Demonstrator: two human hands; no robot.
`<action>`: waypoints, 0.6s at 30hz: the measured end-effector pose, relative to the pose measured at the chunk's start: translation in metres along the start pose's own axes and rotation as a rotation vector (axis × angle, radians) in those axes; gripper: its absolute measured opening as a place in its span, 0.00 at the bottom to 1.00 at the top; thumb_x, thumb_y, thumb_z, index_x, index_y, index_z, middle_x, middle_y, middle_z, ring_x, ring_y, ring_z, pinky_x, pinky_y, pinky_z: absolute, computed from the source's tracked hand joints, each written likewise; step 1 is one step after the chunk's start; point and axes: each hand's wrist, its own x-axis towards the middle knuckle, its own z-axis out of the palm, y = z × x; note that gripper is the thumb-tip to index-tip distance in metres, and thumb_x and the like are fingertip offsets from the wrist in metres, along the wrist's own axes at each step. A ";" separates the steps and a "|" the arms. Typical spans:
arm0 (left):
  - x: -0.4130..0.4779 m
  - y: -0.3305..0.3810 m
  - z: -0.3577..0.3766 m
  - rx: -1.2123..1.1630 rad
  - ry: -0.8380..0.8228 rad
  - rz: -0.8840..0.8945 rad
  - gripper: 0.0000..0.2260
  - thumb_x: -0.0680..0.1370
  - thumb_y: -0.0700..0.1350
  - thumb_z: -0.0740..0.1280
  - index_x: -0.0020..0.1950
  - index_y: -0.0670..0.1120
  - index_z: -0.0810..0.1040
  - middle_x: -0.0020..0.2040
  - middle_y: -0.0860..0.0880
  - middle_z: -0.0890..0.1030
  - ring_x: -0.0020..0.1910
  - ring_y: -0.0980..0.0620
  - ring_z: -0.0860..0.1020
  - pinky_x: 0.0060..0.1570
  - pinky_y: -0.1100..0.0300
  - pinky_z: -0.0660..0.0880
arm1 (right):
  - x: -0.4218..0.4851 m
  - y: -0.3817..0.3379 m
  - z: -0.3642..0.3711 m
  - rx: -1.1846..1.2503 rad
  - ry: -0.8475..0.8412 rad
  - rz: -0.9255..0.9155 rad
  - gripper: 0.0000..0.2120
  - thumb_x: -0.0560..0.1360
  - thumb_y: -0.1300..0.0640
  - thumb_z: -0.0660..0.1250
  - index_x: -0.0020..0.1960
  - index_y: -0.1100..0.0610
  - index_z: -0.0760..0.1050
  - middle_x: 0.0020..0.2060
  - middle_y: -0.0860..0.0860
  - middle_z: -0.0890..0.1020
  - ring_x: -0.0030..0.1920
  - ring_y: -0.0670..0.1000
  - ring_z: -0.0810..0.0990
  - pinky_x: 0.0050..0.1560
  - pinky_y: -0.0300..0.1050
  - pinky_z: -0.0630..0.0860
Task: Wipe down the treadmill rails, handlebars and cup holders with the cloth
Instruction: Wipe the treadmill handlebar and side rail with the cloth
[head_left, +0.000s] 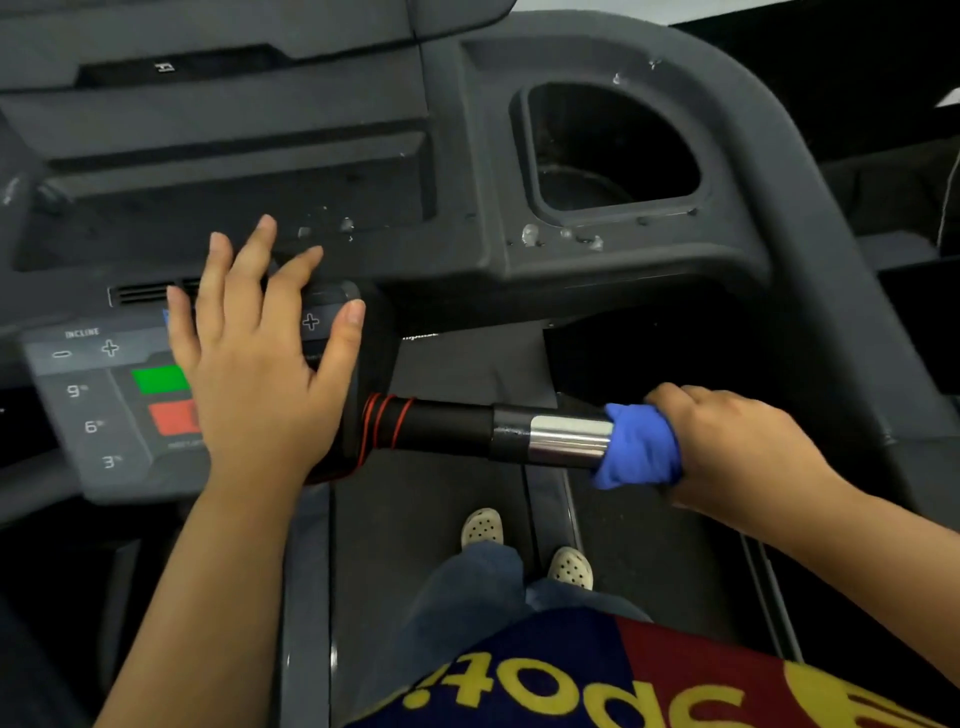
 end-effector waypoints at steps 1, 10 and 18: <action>0.000 0.000 0.000 -0.003 0.002 -0.001 0.22 0.79 0.59 0.56 0.68 0.49 0.71 0.74 0.51 0.63 0.76 0.49 0.55 0.72 0.46 0.47 | 0.000 0.001 0.001 -0.006 -0.014 -0.002 0.21 0.65 0.51 0.71 0.57 0.49 0.69 0.48 0.46 0.77 0.48 0.50 0.78 0.46 0.45 0.76; 0.001 0.002 -0.002 -0.013 -0.009 -0.005 0.22 0.79 0.58 0.55 0.68 0.49 0.71 0.74 0.50 0.64 0.75 0.48 0.55 0.72 0.46 0.46 | -0.007 0.015 -0.017 0.032 -0.139 -0.106 0.29 0.63 0.45 0.76 0.58 0.49 0.68 0.51 0.46 0.76 0.50 0.48 0.79 0.49 0.41 0.76; 0.002 0.004 -0.004 -0.020 -0.036 -0.028 0.22 0.78 0.59 0.55 0.67 0.49 0.71 0.73 0.51 0.65 0.75 0.49 0.56 0.72 0.44 0.48 | 0.013 -0.061 -0.032 0.571 0.183 -0.389 0.43 0.67 0.29 0.60 0.75 0.51 0.57 0.70 0.41 0.63 0.69 0.38 0.60 0.69 0.30 0.57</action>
